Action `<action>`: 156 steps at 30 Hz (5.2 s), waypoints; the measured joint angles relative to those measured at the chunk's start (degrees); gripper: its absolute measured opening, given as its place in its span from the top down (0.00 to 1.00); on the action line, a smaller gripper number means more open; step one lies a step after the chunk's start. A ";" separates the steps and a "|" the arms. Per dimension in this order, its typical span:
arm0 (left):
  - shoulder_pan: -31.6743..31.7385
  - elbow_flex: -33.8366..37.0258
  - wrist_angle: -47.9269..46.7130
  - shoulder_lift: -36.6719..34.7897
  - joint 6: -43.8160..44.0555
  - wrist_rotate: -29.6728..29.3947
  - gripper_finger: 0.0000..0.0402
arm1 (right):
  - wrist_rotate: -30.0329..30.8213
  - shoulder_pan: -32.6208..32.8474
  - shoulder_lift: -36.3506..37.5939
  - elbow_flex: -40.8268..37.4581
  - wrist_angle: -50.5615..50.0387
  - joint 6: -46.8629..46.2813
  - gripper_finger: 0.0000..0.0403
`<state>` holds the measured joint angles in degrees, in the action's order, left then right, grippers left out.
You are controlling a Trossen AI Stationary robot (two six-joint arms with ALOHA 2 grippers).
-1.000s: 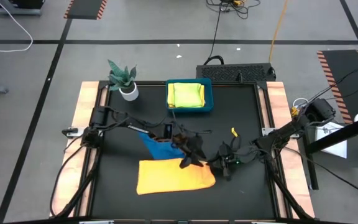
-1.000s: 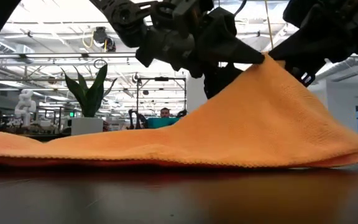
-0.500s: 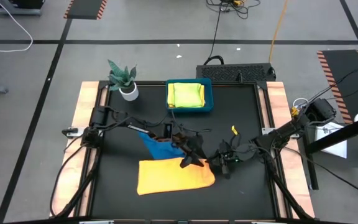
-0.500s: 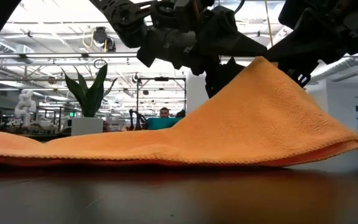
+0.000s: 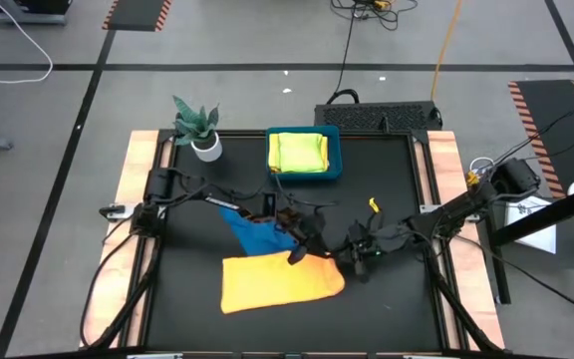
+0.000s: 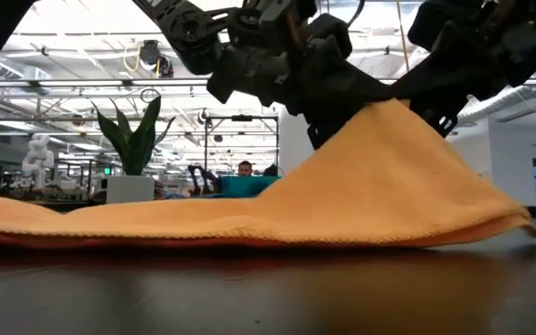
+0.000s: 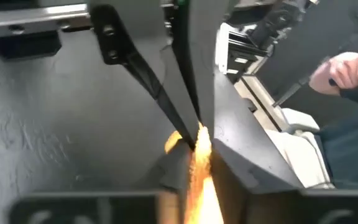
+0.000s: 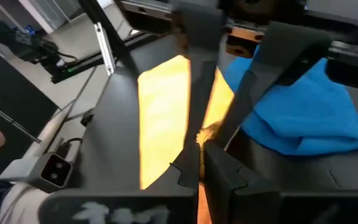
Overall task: Fold microfiber towels
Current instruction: Fold the orange microfiber cloth
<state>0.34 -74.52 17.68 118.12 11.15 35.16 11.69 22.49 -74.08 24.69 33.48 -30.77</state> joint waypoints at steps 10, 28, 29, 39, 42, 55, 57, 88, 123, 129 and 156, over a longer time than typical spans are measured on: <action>0.94 0.07 -0.59 -0.32 -6.44 1.72 0.99 | 0.14 -1.42 9.36 0.33 -3.93 4.96 0.90; 2.27 0.02 -9.79 -7.03 -18.46 -2.29 1.00 | 3.38 1.72 2.23 -16.34 12.06 -10.72 0.31; 2.27 0.02 -9.69 -7.58 -18.62 -2.36 1.00 | 3.38 1.72 1.37 -17.53 15.41 -11.12 0.31; 2.27 0.02 -12.40 -10.42 -20.97 -5.27 1.00 | 3.25 2.09 -11.76 -17.69 29.78 -9.61 0.37; 2.27 0.02 -13.15 -10.60 -20.98 -5.32 1.00 | 3.25 2.11 -14.59 -17.66 33.42 -9.53 0.40; 2.16 0.02 -13.71 -10.62 -20.36 -5.34 1.00 | 4.84 2.01 -18.27 -17.57 39.58 -7.38 0.93; 2.16 0.02 -13.71 -10.62 -19.96 -5.34 1.00 | 4.75 2.60 -17.29 -17.57 39.72 -7.37 0.98; 4.19 -0.04 -16.31 -16.50 -27.45 -13.32 1.00 | 24.82 13.89 24.51 1.51 -30.70 -4.29 1.00; -18.53 0.50 -17.09 -31.62 -22.46 -29.31 1.00 | -0.23 14.09 22.26 13.16 -15.78 8.05 1.00; -26.59 0.48 -11.96 -31.17 -16.49 -38.65 1.00 | -8.78 14.90 17.29 13.26 -1.47 9.98 1.00; 5.13 16.02 -8.40 -29.68 -17.71 -25.44 0.99 | 25.17 -3.42 23.15 16.45 -52.66 -0.16 1.00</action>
<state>5.47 -58.50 9.28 88.45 -6.56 9.72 36.85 19.07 -50.93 41.13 -19.18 -30.92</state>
